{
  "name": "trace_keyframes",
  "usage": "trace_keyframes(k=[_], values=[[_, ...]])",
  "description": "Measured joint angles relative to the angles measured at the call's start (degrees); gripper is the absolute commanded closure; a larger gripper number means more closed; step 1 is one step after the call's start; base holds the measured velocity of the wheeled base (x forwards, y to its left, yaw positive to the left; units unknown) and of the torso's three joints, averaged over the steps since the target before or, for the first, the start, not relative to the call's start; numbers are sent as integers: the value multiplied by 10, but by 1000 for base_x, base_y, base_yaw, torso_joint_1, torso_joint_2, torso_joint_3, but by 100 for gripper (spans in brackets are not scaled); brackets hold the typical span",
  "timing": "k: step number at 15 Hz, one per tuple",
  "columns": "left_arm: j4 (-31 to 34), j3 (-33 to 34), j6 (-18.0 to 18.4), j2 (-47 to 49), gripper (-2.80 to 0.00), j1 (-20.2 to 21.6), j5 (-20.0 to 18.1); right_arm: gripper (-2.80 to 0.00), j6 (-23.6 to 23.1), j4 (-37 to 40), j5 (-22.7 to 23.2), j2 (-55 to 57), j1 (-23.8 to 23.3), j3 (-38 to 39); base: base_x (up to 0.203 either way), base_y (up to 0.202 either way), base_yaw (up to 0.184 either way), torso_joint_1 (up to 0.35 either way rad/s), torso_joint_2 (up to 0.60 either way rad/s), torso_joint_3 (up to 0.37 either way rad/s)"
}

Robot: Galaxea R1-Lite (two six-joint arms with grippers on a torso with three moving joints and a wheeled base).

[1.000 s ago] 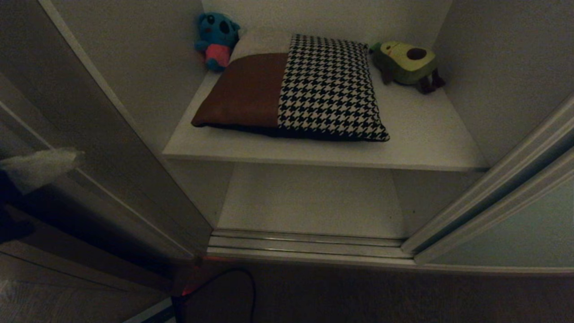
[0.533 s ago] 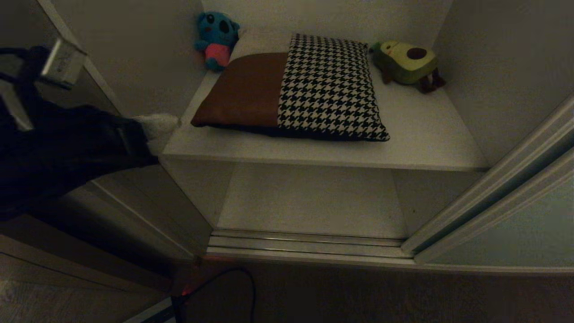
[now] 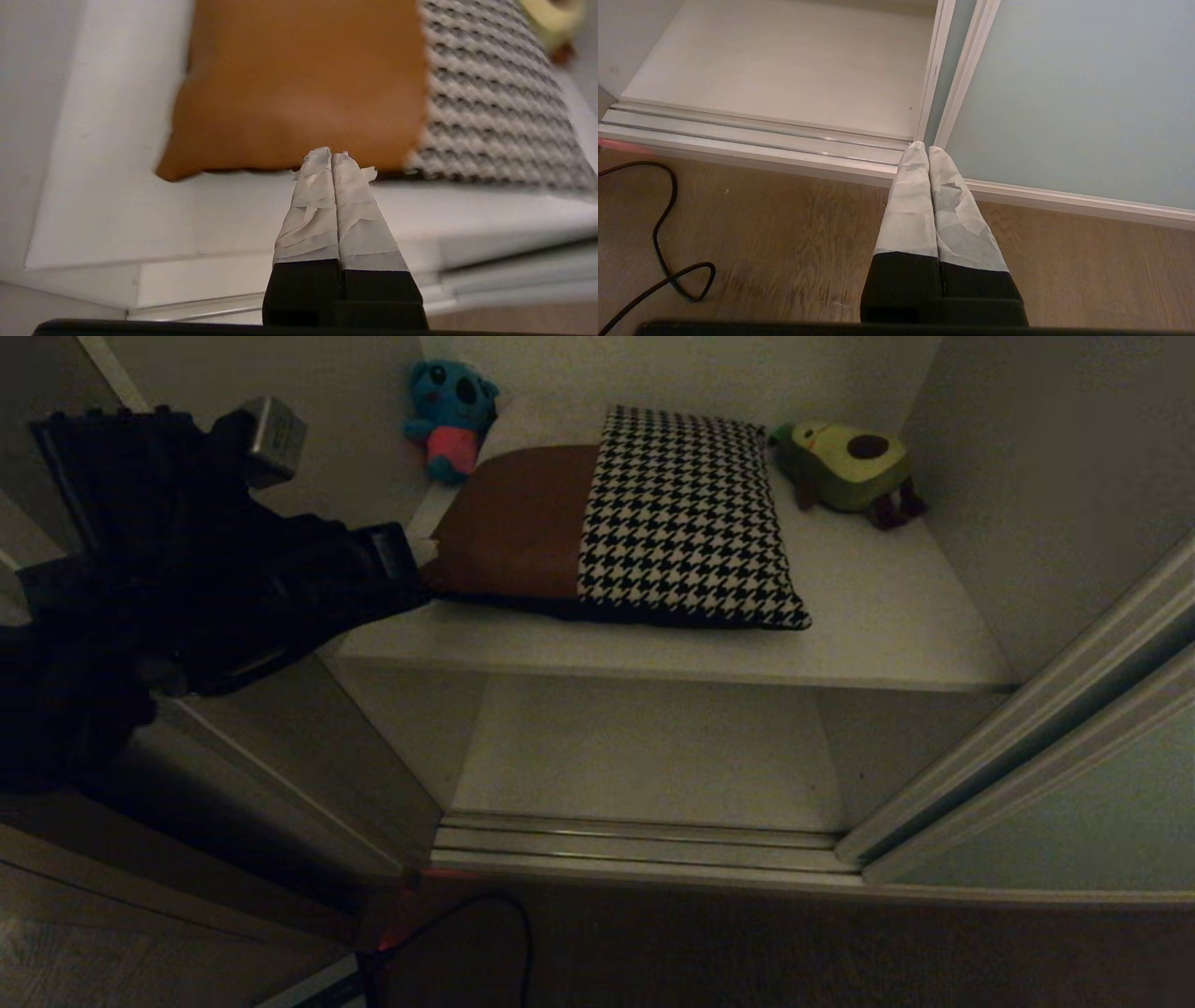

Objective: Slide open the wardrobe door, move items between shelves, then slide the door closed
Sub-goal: Place the pillow on the lower shelf

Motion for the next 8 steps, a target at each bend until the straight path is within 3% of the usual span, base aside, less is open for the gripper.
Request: trace_keyframes(k=[8], values=[[108, -26, -17, -6, 0, -9, 9, 0, 0, 0, 0, 0, 0, 0, 0, 0, 0, 0, 0, 0]])
